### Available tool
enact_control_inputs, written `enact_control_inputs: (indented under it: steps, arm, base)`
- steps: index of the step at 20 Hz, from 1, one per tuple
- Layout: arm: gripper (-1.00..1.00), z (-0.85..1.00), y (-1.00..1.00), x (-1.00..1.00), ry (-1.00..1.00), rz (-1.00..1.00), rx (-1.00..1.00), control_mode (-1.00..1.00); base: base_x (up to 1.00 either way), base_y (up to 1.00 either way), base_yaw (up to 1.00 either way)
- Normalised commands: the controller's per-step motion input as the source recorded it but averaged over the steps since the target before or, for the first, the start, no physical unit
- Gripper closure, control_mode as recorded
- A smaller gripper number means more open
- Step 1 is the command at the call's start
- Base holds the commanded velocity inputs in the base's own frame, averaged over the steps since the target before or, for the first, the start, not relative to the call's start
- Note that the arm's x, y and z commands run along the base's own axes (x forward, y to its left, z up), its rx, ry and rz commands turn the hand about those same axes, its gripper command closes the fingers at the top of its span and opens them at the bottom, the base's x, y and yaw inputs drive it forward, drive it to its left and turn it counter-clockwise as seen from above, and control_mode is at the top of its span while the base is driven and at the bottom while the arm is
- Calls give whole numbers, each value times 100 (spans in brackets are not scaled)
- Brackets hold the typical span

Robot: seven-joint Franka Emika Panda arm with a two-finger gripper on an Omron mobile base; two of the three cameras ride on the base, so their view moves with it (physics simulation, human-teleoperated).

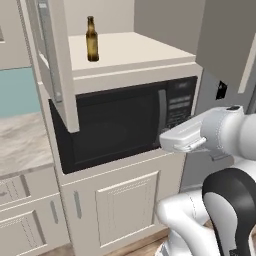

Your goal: Open the cabinet directly in front. Then move the beer and the cup to the dining counter with the jar on it.

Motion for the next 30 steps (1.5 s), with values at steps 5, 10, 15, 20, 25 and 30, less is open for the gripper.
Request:
enact_control_inputs:
  steps: [5,10,15,20,25,30]
  arm:
    - [-100,0,0,0,0,0,0,100]
    - [-100,0,0,0,0,0,0,100]
    - [-100,0,0,0,0,0,0,100]
    - [-100,0,0,0,0,0,0,100]
    - [-100,0,0,0,0,0,0,100]
    - [-100,37,0,-1,-3,0,2,-100]
  base:
    - [96,0,-2]
    - [67,0,-3]
    - [6,0,-2]
    - [0,6,0]
    - [29,14,-1]
    - [0,0,0]
